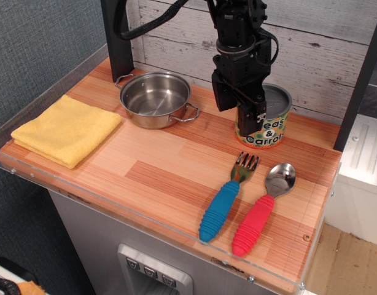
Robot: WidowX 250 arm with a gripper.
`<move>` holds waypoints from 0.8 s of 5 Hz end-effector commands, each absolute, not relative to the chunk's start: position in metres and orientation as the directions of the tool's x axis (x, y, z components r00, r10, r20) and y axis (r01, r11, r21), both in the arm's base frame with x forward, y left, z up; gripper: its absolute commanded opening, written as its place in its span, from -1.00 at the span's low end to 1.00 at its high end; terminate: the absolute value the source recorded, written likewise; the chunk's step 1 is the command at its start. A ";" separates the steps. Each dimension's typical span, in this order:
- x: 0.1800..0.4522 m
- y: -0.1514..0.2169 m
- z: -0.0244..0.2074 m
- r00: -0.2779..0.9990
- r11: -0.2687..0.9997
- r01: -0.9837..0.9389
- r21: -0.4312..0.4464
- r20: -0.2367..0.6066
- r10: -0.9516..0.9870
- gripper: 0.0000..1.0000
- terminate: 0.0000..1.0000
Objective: PICK UP THE PLASTIC BOX AND ANOTHER SIDE OF THE TABLE
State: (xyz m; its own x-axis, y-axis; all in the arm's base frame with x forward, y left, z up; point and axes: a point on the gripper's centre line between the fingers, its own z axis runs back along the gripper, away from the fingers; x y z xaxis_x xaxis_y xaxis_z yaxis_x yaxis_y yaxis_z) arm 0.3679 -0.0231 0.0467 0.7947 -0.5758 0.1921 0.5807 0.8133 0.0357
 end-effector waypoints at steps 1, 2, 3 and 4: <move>0.362 -0.021 0.083 0.831 0.848 0.526 0.060 0.177 -0.528 1.00 -1.00; 0.356 -0.012 0.092 0.878 0.888 0.458 0.036 0.142 -0.458 1.00 -1.00; 0.349 -0.003 0.104 0.915 0.922 0.386 0.018 0.120 -0.385 1.00 -1.00; 0.343 0.008 0.111 0.962 0.965 0.258 -0.037 0.104 -0.253 1.00 -1.00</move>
State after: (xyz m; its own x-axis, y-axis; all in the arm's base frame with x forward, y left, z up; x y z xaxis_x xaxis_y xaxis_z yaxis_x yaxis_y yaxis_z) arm 0.3339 0.0073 0.0818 0.9676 -0.2515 0.0228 0.2524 0.9656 -0.0631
